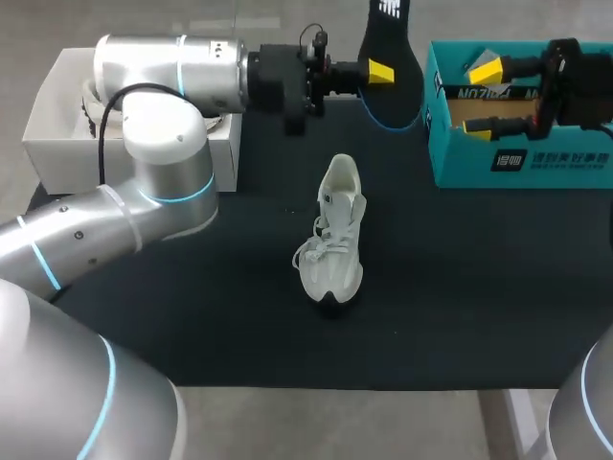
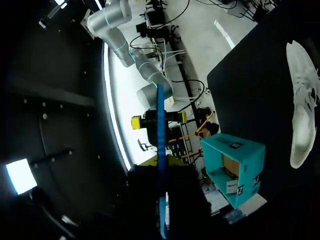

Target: Take the shoe out of the shoebox, open the shoe tongue, remove and reinsert the insole, then place the shoe into the shoebox

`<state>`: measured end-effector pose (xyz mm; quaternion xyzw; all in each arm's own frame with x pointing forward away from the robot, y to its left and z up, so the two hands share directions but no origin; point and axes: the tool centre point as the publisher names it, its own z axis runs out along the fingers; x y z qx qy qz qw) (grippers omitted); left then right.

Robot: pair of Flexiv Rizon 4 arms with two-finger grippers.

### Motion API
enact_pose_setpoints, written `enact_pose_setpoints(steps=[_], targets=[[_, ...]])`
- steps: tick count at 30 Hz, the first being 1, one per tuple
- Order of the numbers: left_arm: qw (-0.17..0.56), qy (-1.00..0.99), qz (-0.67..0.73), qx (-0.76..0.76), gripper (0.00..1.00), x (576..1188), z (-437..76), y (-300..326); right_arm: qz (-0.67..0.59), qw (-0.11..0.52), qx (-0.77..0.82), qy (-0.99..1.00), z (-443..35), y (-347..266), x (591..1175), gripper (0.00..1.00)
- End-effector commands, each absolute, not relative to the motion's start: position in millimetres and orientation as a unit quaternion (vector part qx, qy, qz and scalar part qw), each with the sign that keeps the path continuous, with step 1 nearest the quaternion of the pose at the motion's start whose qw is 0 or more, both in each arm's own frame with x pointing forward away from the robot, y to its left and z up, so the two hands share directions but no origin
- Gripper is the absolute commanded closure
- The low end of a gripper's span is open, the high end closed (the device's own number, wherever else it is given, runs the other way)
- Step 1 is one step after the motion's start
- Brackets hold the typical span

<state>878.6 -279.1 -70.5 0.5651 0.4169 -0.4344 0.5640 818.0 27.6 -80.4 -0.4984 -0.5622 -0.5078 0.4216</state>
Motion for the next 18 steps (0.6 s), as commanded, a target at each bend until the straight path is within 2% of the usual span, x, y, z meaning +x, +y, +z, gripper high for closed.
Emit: enact_pose_setpoints(steps=[1, 16, 18], targets=[[0.607, 0.419, -0.427, 0.523, 1.00, 866, -77, -282, -0.502, 0.426, -0.495, -0.568, -84, 34, 829, 0.00], [0.555, 0.444, -0.453, 0.538, 1.00, 857, -73, -286, -0.503, 0.406, -0.487, -0.588, -87, 50, 846, 0.00], [0.548, 0.441, -0.458, 0.543, 1.00, 856, -74, -288, -0.504, 0.401, -0.488, -0.589, -87, 53, 849, 0.20]])
